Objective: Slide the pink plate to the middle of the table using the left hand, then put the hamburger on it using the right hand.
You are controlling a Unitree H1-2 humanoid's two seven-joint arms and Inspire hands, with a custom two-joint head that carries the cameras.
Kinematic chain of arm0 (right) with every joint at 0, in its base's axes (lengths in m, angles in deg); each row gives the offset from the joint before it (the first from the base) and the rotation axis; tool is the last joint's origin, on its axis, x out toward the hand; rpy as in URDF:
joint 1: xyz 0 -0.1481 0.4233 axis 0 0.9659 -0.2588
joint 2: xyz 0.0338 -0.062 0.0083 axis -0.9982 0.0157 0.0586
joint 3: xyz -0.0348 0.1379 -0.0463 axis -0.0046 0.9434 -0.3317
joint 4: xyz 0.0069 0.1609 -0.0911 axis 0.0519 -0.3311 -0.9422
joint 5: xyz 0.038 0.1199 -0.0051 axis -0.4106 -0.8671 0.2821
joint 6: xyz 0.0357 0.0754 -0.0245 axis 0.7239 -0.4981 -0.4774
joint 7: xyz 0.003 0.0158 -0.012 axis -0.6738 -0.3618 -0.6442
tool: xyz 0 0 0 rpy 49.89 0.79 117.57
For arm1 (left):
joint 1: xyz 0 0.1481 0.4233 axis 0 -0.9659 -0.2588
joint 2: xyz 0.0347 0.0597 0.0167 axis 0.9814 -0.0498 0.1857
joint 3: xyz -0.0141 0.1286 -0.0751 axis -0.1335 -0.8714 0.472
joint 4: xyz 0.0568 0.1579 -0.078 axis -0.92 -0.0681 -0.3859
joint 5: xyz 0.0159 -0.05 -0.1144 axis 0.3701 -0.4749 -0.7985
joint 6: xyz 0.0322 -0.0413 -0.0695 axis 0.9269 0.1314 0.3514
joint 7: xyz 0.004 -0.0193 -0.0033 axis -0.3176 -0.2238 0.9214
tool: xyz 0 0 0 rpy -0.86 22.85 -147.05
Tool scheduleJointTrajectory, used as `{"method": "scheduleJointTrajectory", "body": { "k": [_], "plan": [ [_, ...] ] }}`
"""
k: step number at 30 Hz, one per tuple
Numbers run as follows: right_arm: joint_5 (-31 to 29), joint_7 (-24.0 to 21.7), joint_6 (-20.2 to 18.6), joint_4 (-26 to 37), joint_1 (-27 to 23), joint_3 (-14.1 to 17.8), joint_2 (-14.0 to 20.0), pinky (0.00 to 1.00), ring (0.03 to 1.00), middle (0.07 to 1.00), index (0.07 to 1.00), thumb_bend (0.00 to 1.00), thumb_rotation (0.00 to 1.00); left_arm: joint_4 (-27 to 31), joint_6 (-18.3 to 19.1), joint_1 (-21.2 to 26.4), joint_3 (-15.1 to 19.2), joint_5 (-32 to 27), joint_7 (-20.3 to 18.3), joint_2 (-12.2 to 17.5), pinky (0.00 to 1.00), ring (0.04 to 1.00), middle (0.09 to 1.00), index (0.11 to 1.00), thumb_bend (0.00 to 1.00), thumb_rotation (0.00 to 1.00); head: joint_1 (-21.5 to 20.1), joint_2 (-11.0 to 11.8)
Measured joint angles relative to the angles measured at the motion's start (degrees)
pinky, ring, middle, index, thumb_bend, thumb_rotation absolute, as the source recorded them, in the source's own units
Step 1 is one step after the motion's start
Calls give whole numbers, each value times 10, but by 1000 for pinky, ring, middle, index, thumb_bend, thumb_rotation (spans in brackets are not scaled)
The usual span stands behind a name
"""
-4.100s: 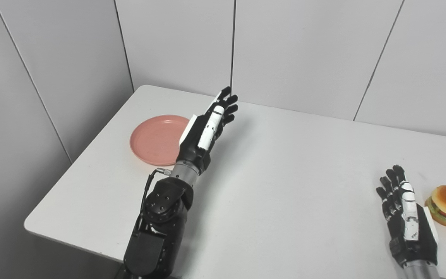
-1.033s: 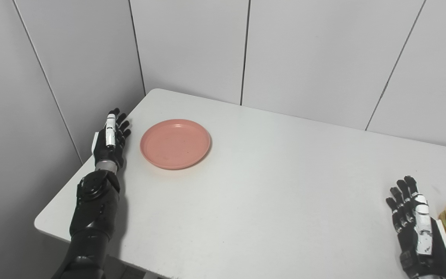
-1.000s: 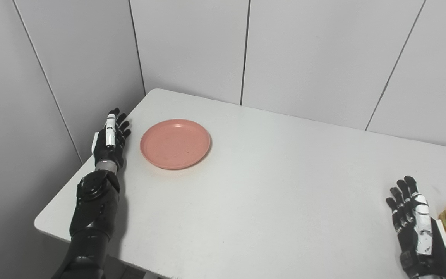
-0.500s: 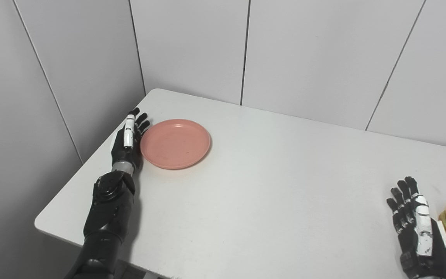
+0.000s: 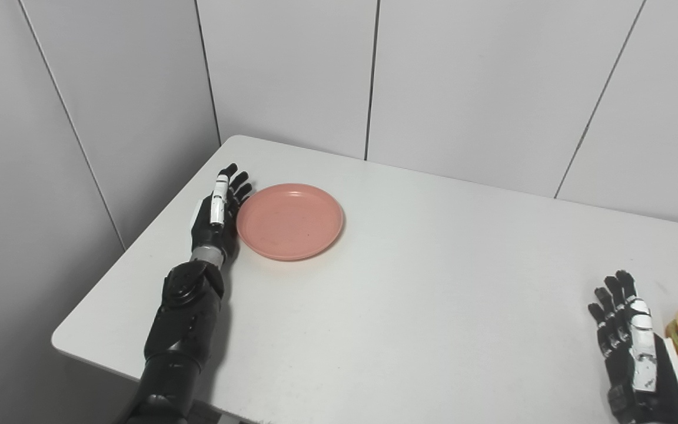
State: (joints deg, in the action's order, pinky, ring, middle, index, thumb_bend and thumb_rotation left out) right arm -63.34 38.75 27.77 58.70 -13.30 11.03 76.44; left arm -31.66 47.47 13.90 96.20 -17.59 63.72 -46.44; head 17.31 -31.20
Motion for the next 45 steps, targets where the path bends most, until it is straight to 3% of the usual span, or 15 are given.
{"method": "scheduleJointTrajectory", "body": {
  "k": [8, 20, 45],
  "plan": [
    [14, 7, 0, 3, 2, -5, 0, 1000, 1000, 1000, 1000, 254, 1000, 11, 5, 0, -3, -6, -1, -16, 925, 900, 900, 911, 346, 1000, -14, -7],
    [22, 13, -1, 6, 4, -12, 0, 1000, 1000, 1000, 1000, 283, 1000, 60, 38, -10, -41, -4, -7, -56, 909, 899, 901, 893, 362, 1000, -30, -16],
    [40, 26, -10, 14, 7, -22, -11, 1000, 1000, 999, 1000, 343, 1000, 192, 115, -71, -180, 45, -46, -113, 908, 905, 911, 912, 370, 1000, -102, -40]
  ]
}}
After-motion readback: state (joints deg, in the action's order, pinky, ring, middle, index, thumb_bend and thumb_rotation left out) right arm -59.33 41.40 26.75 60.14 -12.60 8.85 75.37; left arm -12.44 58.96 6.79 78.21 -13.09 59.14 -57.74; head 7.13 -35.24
